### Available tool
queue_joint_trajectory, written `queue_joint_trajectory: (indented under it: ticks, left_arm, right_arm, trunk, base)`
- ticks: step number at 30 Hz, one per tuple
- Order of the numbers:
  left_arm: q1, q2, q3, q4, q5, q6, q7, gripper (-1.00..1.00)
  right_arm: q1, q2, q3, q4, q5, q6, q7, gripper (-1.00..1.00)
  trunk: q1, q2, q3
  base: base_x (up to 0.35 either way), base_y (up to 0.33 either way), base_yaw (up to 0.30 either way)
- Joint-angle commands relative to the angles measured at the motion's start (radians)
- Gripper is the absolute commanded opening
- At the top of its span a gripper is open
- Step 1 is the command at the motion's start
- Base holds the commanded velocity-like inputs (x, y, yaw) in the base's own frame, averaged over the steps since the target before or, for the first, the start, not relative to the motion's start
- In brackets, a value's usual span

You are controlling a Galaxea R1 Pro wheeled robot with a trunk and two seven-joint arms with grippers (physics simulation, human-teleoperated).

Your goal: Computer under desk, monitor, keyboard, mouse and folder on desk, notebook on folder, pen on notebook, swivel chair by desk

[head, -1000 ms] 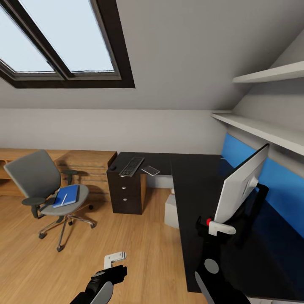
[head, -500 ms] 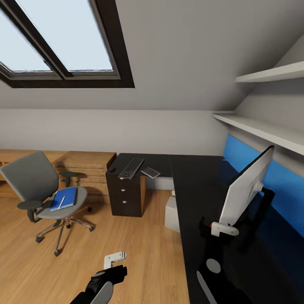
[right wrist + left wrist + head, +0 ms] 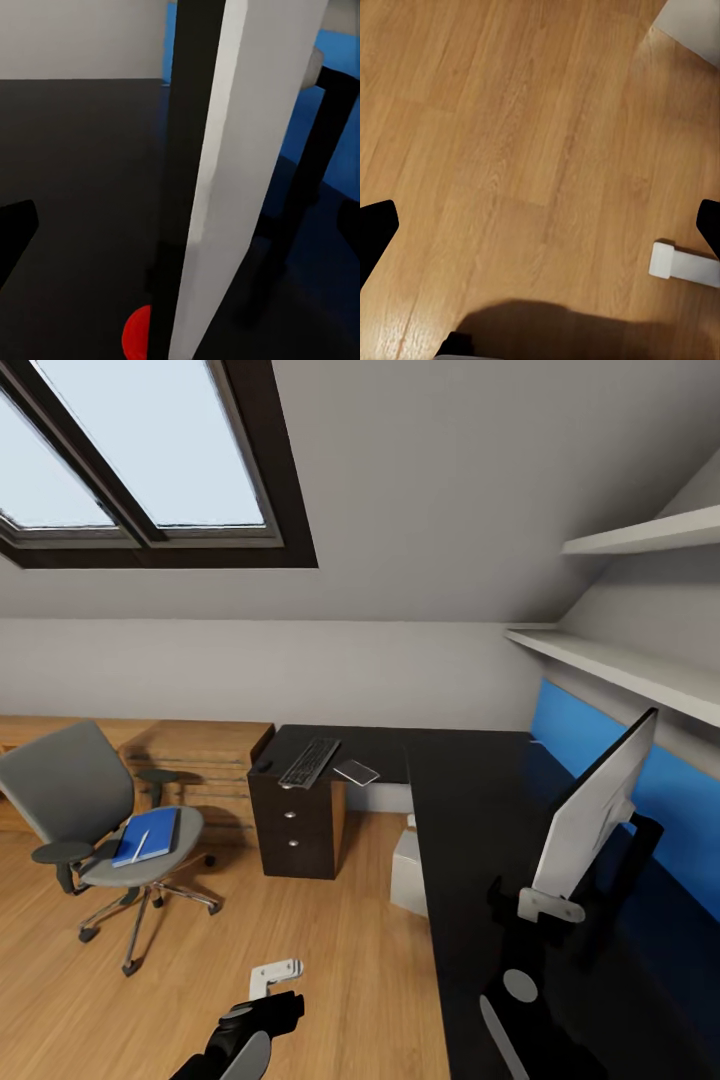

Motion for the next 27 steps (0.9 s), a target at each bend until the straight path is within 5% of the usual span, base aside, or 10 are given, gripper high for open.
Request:
queue_joint_trajectory:
  ticks: [1,13,27]
  left_arm:
    - [-0.001,0.001,-0.004,-0.001,0.006,0.001,0.008,1.00]
    - [-0.001,0.000,-0.007,0.000,0.008,0.001,0.008,1.00]
    - [-0.001,0.000,-0.007,0.000,0.009,0.001,0.008,1.00]
  right_arm:
    - [-0.001,-0.001,0.002,-0.001,-0.007,0.002,-0.007,1.00]
    - [-0.004,-0.002,-0.053,0.011,-0.008,0.003,0.000,1.00]
    - [-0.004,-0.003,-0.059,0.013,-0.008,0.003,0.001,1.00]
  trunk:
    - [0.001,-0.002,-0.001]
    - [0.001,-0.002,-0.001]
    - [0.001,-0.002,-0.001]
  base:
    - [0.009,0.000,0.000]
    - [0.001,0.000,0.000]
    - [0.092,0.076,0.000]
